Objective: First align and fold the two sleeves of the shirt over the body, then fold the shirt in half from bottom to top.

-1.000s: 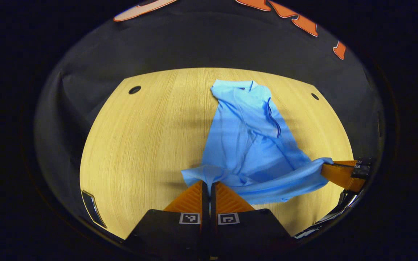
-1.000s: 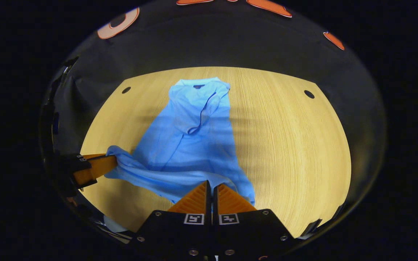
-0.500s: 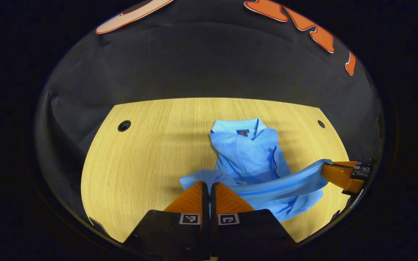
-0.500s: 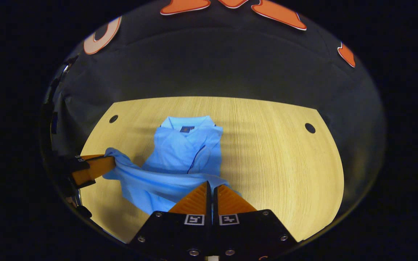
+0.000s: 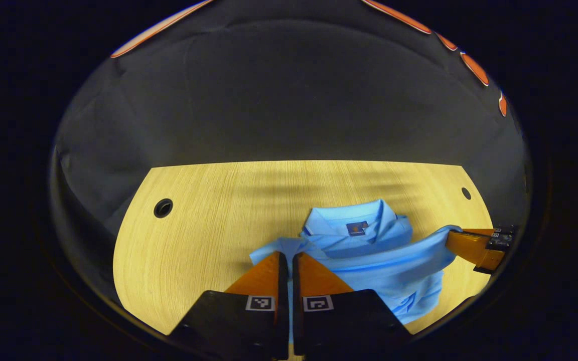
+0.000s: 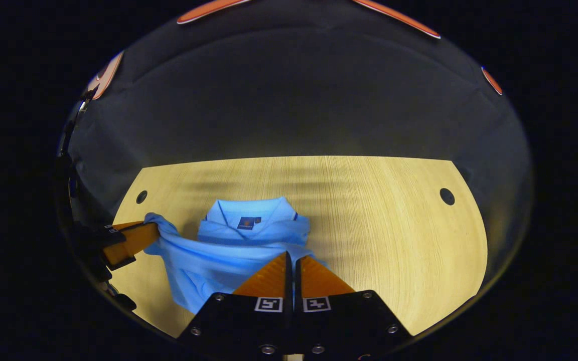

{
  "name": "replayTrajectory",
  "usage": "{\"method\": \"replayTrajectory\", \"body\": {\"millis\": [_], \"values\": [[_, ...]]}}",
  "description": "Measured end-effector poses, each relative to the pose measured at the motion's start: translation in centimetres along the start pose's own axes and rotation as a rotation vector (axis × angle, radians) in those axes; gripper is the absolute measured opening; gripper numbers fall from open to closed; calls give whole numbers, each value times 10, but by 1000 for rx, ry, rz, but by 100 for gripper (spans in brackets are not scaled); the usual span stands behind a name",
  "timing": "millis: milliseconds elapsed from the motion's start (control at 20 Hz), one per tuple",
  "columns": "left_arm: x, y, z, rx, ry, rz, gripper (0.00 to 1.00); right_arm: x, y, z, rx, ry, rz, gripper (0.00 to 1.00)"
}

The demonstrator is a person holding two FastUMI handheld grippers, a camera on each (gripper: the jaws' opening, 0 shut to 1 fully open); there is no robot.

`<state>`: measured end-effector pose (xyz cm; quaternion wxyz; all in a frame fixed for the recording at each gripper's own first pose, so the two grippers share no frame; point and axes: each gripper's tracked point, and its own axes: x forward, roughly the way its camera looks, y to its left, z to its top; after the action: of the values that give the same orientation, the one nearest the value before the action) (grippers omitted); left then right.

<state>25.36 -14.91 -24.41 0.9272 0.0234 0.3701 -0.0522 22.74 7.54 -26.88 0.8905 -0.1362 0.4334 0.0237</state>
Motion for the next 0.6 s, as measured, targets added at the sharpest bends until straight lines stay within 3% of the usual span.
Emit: {"method": "replayTrajectory", "body": {"millis": [100,200,250,350,450,600], "values": [[2,1,-1,2,-2,-9,15,0,-3,1,-17,-6,-17,2],[-4,5,0,-14,-14,-13,37,-6,-5,-2,-37,-13,-28,19],[-10,9,3,-20,-28,-16,49,-13,-1,-3,-28,-12,-18,43],[-25,15,12,-22,-67,-21,73,-24,-1,-7,-12,-8,-12,58],[-48,27,27,-20,-124,-2,96,-40,-1,-4,1,-37,-3,88],[-93,42,45,-41,-223,27,100,-75,-3,5,14,-108,7,99]]}}
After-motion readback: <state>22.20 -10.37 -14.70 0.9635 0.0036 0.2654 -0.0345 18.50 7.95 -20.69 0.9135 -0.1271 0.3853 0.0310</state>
